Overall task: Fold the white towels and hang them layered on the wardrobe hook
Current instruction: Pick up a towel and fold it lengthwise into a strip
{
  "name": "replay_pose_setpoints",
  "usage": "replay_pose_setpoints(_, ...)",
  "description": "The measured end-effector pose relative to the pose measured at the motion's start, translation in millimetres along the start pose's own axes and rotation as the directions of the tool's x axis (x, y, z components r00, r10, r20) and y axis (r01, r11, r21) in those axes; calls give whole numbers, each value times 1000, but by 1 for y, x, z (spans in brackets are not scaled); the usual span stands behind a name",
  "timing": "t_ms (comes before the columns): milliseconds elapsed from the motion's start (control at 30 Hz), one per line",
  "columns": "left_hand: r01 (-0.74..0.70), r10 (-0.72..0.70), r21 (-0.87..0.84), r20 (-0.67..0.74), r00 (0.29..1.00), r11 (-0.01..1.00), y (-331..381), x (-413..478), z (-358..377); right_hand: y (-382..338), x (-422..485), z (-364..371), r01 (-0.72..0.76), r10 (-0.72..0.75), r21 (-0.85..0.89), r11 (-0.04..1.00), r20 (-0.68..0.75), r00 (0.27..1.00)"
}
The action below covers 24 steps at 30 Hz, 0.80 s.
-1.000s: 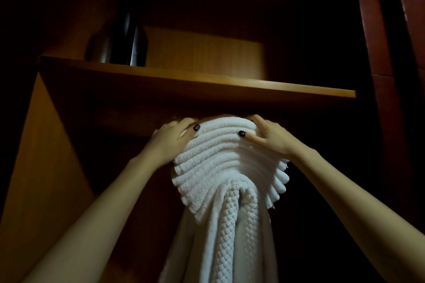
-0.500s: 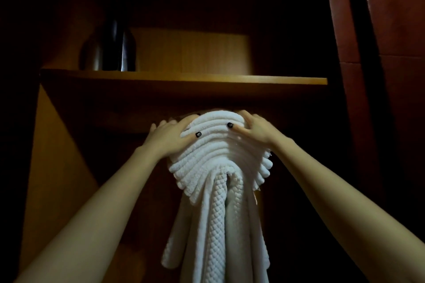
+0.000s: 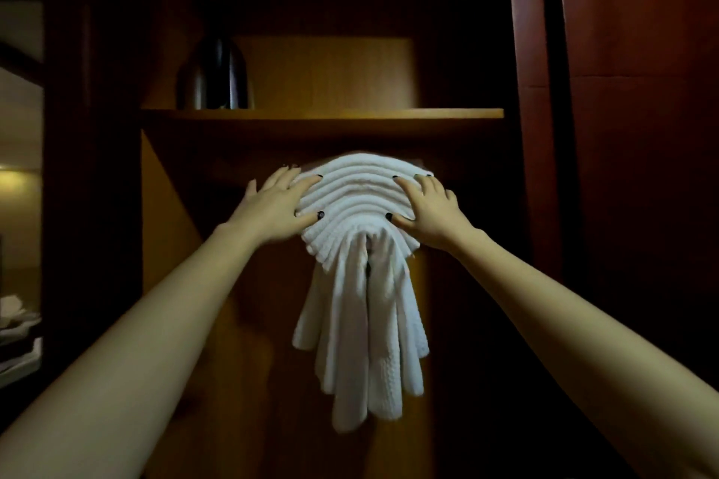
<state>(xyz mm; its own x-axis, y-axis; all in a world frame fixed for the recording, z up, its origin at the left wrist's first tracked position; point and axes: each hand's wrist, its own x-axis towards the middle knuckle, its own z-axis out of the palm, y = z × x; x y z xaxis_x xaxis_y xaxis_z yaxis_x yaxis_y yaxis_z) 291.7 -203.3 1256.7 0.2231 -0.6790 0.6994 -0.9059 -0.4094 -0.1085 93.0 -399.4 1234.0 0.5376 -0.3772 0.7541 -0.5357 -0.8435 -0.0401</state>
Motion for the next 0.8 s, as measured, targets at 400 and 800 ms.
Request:
replay_pose_setpoints(400,96,-119,125,200,973,987,-4,-278,-15,-113,-199,1,225,-258,139,964,317,912)
replay_pose_setpoints(800,325,-474,379,422,773,867,-61,-595,-47,-362,-368,101,455,-651,467,758,496,575)
